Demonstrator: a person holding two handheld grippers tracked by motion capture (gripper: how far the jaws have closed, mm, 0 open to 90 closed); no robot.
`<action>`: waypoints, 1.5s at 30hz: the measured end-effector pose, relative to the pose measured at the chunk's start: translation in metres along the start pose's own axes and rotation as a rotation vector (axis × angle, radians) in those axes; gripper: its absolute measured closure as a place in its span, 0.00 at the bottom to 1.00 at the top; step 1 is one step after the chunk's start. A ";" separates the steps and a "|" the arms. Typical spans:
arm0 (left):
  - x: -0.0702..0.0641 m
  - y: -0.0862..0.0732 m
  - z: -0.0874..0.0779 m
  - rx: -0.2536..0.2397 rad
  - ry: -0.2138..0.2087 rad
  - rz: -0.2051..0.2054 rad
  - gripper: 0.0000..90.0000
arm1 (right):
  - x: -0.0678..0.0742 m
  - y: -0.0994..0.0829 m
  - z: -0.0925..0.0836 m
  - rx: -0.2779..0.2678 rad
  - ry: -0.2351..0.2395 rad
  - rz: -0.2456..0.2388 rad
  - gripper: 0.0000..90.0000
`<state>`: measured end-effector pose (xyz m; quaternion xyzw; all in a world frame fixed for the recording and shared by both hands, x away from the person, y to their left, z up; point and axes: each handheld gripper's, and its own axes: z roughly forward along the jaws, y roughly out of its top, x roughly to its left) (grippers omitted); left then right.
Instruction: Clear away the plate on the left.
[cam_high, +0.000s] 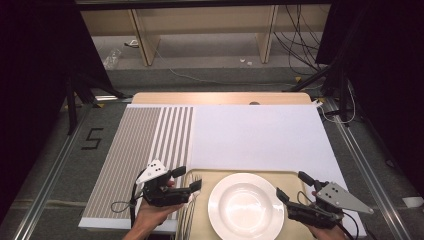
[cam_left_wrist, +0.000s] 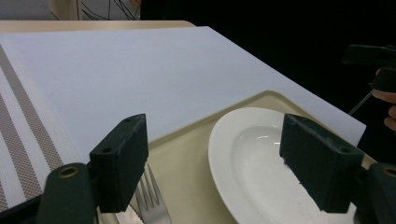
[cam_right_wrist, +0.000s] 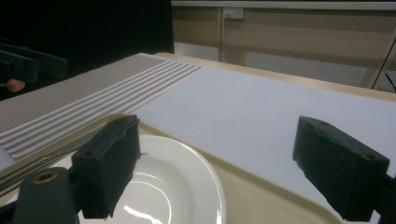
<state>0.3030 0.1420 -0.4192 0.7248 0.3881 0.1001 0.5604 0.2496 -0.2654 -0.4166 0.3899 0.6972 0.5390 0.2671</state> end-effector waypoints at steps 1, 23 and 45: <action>0.000 0.000 0.000 -0.001 0.000 0.000 0.26 | 0.000 0.000 0.000 0.006 -0.001 -0.003 0.18; 0.006 -0.001 -0.015 -0.099 0.048 0.095 0.24 | 0.001 0.000 0.000 0.004 0.005 -0.009 0.18; 0.008 -0.001 -0.017 -0.136 0.049 0.077 0.20 | 0.000 0.000 0.000 0.002 0.008 -0.009 0.18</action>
